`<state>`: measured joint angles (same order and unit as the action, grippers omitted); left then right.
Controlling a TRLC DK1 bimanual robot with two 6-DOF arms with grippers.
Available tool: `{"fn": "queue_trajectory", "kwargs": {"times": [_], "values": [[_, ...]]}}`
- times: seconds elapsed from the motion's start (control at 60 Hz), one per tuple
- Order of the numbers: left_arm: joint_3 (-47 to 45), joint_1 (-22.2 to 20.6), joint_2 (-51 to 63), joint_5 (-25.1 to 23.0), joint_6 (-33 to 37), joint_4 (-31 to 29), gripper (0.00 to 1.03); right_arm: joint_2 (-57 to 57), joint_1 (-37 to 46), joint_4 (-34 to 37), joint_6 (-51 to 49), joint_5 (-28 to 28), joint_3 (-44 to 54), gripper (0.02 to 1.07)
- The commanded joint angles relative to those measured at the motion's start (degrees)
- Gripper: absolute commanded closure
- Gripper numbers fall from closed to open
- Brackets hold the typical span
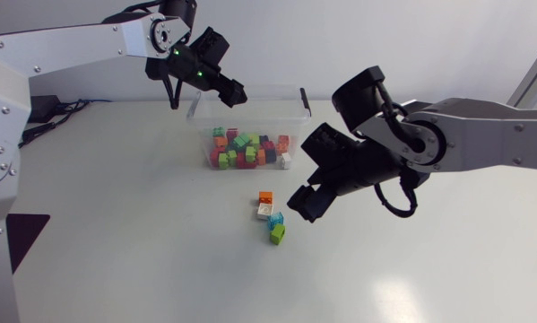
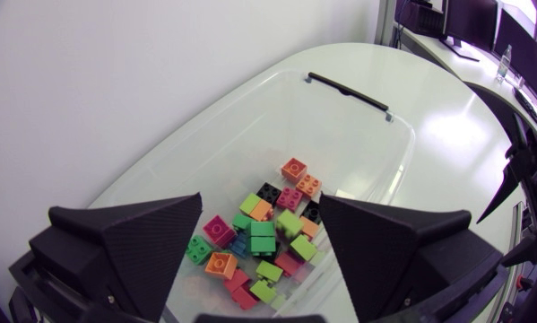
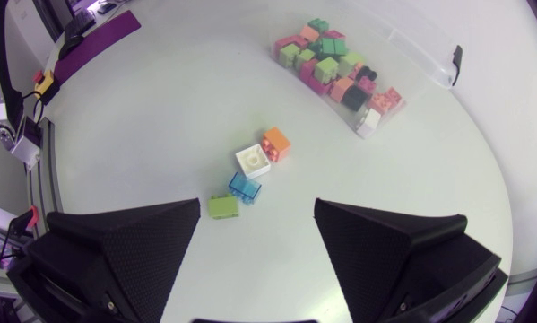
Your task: Place the duplo bricks in the container
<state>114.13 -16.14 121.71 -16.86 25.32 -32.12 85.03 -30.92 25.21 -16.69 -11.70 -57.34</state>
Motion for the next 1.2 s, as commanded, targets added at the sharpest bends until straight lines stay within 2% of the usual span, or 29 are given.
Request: {"fn": "queue_trajectory", "kwargs": {"times": [0.0, 0.2, 0.367, 0.467, 0.567, 0.667, 0.733, 1.067, 1.133, 1.183], "values": [[2.15, 0.58, -3.41, -0.28, 0.61, -2.51, 0.04, 1.89, -1.51, 1.42, -1.33, 0.72, 1.44, 0.14], [0.04, 0.50, -8.95, -0.28, 5.70, -10.07, 0.05, 4.70, -3.62, 1.59, -2.74, 2.04, 2.23, 0.15], [-5.58, -0.21, -14.13, -0.19, 10.54, -14.99, 0.05, 8.13, -4.77, 1.95, -3.97, 3.00, 2.23, 0.15], [-10.59, -1.26, -17.38, 1.13, 13.09, -15.87, 0.05, 10.15, -4.77, 1.95, -4.67, 3.09, 1.62, 0.15], [-15.25, -2.14, -20.02, 2.01, 15.46, -16.66, 0.05, 12.17, -5.12, 1.95, -5.37, 3.09, 0.83, 0.21], [-19.56, -2.67, -21.69, 2.71, 17.83, -17.63, 0.05, 14.37, -5.73, 2.21, -5.90, 3.18, -0.31, 0.21], [-22.10, -2.67, -22.31, 2.80, 19.06, -17.98, 0.05, 15.69, -6.26, 2.39, -6.08, 3.62, -1.37, 0.25], [-34.15, -3.19, -23.19, 3.15, 25.66, -17.80, 0.05, 22.72, -7.84, 4.14, -6.52, 4.67, -7.35, 0.25], [-35.82, -3.46, -23.19, 3.50, 26.97, -17.63, 0.05, 24.04, -7.84, 4.58, -6.69, 4.85, -8.40, 0.32], [-36.43, -3.72, -23.10, 3.59, 27.59, -17.54, 0.05, 24.57, -7.84, 4.58, -6.78, 4.94, -8.93, 0.32]]}}
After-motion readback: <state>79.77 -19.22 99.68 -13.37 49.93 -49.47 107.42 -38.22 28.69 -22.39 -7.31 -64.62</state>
